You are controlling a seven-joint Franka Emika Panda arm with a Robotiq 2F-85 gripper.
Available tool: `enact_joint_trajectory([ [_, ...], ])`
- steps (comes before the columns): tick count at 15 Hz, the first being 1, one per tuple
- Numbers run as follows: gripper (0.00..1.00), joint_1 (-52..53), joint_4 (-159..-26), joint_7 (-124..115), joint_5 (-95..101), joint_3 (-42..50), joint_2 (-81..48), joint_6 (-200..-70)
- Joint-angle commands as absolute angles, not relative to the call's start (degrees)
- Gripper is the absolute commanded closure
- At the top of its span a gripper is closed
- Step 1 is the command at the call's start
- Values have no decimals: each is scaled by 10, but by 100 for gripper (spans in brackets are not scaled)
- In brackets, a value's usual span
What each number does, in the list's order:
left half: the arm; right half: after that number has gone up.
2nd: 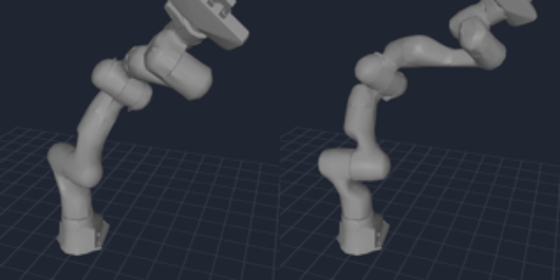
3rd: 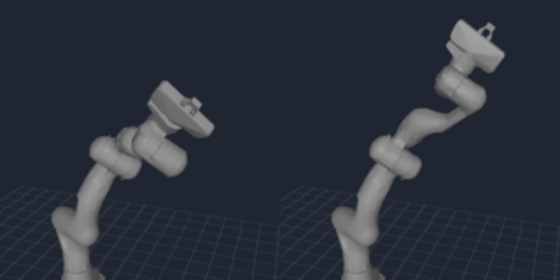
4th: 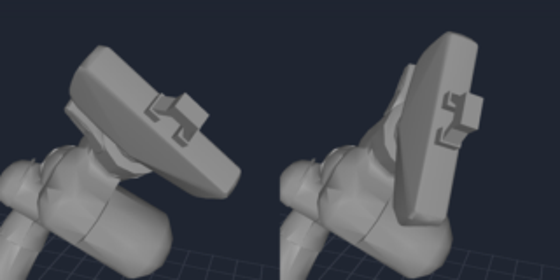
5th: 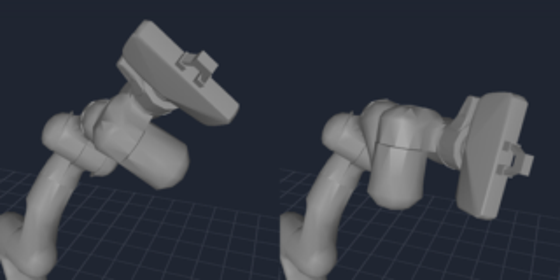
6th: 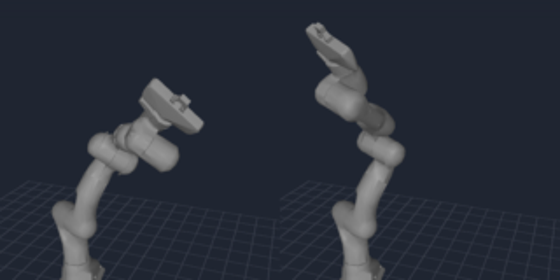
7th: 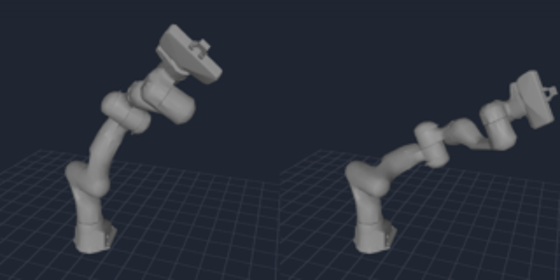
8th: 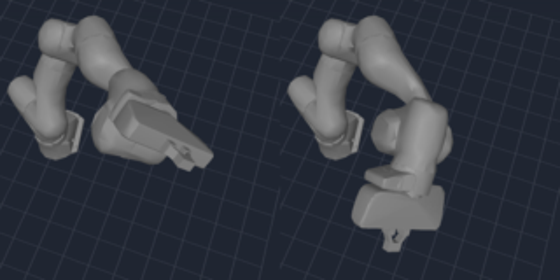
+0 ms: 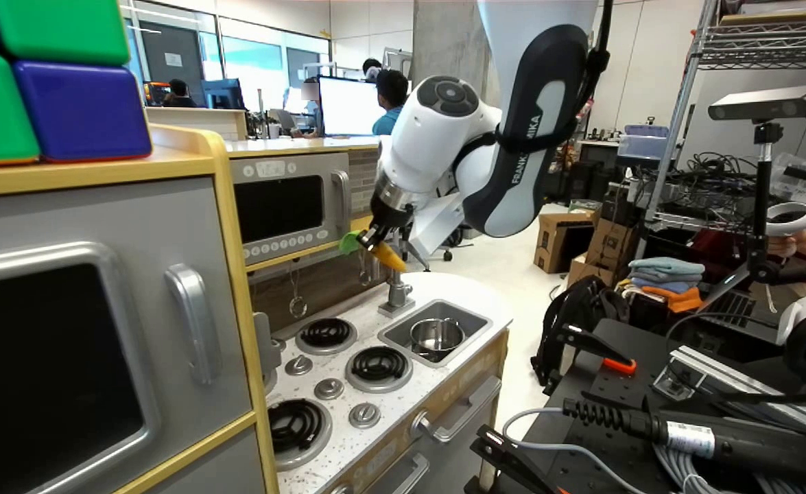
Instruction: Put the carrot plush toy in the pot in the sink
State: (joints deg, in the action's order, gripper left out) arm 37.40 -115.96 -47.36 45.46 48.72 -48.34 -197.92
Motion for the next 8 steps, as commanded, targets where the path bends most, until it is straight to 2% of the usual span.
enact_joint_trajectory([
  [1,97,415,-1253,-482,406,541,-474,-1979],
  [8,97,416,-1324,-523,302,546,-577,-1984],
])
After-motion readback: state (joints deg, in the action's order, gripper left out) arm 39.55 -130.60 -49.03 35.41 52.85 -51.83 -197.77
